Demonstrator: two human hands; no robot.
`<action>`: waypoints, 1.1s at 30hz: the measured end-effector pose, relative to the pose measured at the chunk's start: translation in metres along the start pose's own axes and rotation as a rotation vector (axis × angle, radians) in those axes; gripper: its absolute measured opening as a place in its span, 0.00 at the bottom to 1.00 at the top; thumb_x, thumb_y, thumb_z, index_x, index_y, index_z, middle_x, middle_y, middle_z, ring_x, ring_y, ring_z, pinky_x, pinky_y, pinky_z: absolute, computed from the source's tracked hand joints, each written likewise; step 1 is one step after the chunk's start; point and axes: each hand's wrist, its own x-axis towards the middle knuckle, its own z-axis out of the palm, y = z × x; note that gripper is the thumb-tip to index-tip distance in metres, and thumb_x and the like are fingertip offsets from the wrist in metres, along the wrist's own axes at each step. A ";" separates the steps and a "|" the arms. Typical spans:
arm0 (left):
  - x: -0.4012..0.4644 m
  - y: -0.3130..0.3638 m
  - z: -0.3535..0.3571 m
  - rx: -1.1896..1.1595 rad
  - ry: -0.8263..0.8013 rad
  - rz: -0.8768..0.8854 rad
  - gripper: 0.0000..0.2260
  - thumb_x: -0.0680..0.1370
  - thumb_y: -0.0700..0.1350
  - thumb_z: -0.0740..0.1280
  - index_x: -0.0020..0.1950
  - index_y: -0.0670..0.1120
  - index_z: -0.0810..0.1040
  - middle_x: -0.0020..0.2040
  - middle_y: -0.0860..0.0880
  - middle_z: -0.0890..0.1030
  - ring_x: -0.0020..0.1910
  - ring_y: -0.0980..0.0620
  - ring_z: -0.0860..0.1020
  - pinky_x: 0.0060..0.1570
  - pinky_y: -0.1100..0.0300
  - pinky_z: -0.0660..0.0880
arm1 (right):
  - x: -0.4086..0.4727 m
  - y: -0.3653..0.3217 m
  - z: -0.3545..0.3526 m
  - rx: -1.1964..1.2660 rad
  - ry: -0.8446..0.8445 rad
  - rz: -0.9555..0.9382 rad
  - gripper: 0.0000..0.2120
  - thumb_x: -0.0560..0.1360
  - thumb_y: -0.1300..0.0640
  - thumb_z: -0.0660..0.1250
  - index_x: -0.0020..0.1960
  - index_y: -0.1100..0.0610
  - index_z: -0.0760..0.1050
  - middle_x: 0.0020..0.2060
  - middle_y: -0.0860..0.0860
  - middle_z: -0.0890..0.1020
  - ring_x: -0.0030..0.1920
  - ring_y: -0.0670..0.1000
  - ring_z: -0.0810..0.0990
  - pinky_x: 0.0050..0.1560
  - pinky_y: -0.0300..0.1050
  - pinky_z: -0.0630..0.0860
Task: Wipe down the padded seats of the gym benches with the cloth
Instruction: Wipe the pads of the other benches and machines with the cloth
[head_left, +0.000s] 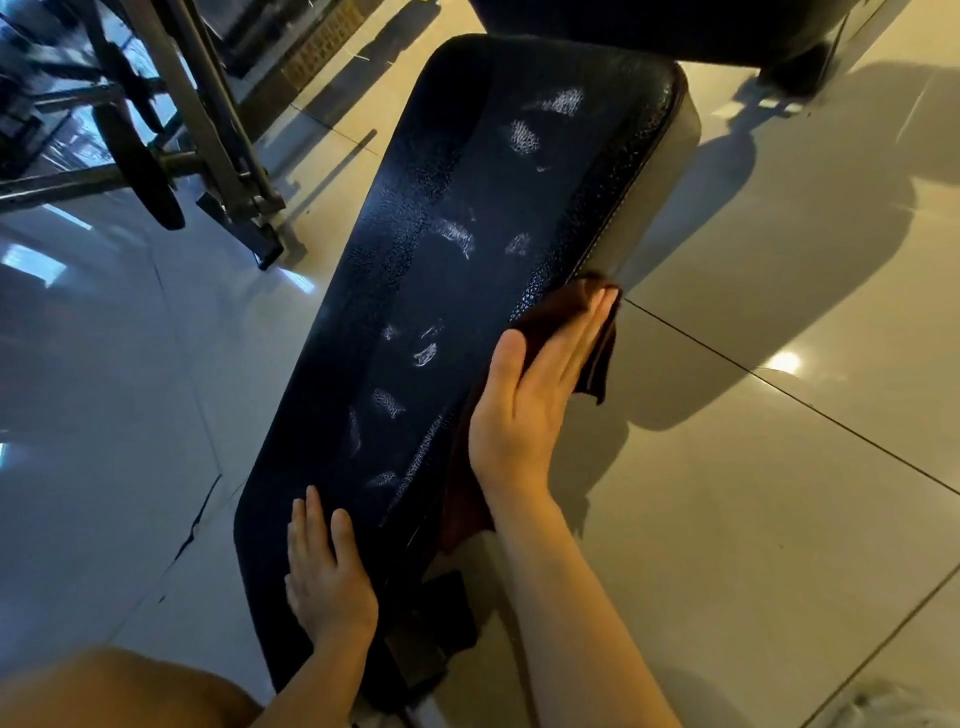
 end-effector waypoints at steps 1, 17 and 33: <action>0.000 0.000 0.000 -0.004 -0.001 -0.002 0.40 0.69 0.73 0.38 0.78 0.59 0.53 0.79 0.52 0.55 0.78 0.49 0.54 0.74 0.38 0.49 | 0.022 -0.004 -0.003 0.021 0.024 0.005 0.32 0.82 0.49 0.50 0.78 0.57 0.39 0.78 0.47 0.43 0.78 0.43 0.41 0.78 0.41 0.42; -0.002 0.004 -0.001 0.011 0.002 -0.002 0.39 0.69 0.73 0.37 0.78 0.59 0.52 0.80 0.53 0.55 0.78 0.50 0.53 0.75 0.39 0.48 | -0.031 0.010 0.006 -0.017 -0.013 0.064 0.34 0.80 0.44 0.51 0.77 0.51 0.36 0.79 0.47 0.42 0.78 0.43 0.41 0.78 0.46 0.46; 0.001 0.004 -0.001 0.056 -0.017 0.007 0.39 0.70 0.70 0.36 0.79 0.56 0.51 0.80 0.51 0.54 0.78 0.49 0.54 0.73 0.38 0.50 | 0.050 -0.003 -0.006 0.039 0.067 0.070 0.34 0.81 0.44 0.51 0.80 0.57 0.43 0.80 0.49 0.47 0.77 0.41 0.43 0.76 0.36 0.42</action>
